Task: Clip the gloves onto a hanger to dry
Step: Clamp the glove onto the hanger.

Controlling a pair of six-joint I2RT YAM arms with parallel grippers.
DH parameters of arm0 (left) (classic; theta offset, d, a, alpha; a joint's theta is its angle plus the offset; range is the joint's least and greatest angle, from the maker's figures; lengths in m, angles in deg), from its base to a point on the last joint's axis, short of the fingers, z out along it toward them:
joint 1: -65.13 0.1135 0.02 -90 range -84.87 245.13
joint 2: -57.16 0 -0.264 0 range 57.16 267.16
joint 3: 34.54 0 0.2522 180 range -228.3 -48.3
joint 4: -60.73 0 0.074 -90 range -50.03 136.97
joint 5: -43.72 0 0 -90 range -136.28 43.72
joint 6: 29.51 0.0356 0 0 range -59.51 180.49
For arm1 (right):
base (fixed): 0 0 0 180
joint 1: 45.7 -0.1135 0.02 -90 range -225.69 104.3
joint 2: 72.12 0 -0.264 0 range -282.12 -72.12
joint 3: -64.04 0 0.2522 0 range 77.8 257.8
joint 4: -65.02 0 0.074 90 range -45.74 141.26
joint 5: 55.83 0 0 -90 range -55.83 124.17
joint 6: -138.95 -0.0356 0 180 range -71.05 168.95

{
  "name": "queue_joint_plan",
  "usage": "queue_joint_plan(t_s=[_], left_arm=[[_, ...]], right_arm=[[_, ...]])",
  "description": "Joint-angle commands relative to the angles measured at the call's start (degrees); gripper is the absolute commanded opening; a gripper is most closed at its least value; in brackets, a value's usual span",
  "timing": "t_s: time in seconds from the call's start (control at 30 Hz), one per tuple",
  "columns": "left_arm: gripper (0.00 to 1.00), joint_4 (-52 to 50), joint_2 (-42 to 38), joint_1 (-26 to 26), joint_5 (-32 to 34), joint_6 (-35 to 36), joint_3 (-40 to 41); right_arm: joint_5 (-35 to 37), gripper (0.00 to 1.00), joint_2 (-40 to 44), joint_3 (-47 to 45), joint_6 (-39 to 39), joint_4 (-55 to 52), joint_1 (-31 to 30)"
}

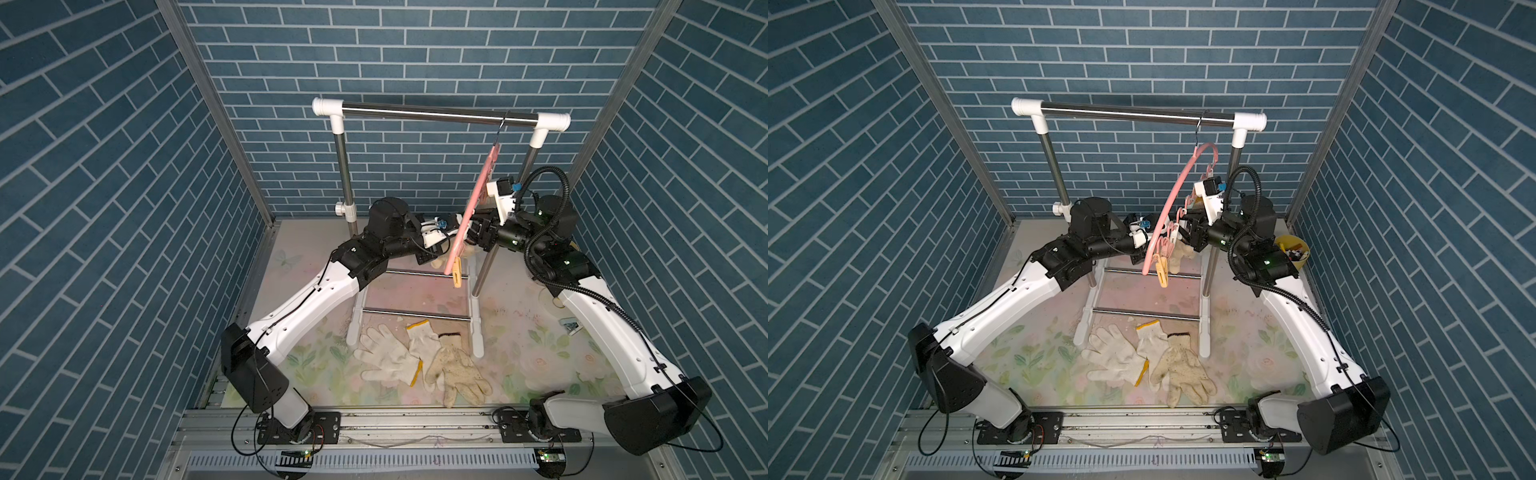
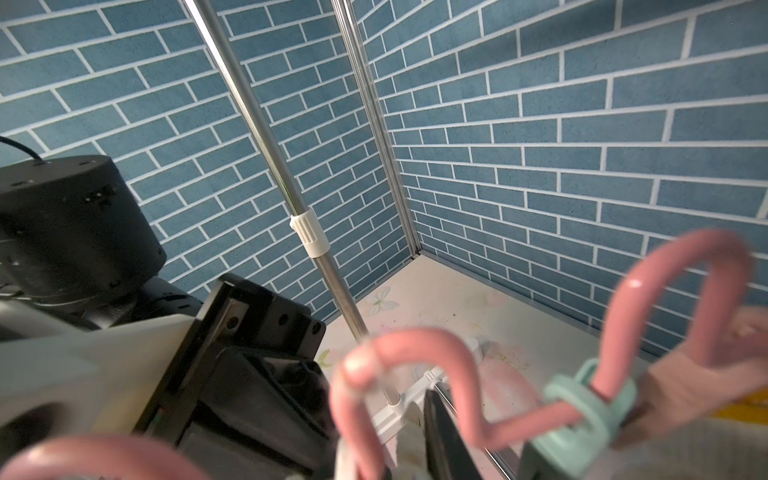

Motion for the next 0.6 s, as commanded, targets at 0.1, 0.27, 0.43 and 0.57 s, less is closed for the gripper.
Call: queue_joint_plan(t_s=[0.1,0.27,0.43,0.57], left_arm=[[0.0,0.7,-2.6,-1.5,-2.8,-1.1,-2.0],[0.0,1.0,-3.0,-1.6,-2.3,-1.0,-1.7],[0.0,1.1,-3.2,-1.6,-1.1,-0.4,-0.7],[0.12,3.0,-4.1,-1.6,1.4,-0.7,1.5]], right_arm=[[3.7,0.0,0.9,-0.5,-0.6,2.8,0.7],[5.1,0.14,1.0,-0.6,-0.6,2.7,0.7],[5.9,0.42,1.7,0.1,0.1,1.7,0.7],[6.5,0.52,2.4,0.5,0.9,0.3,0.8]])
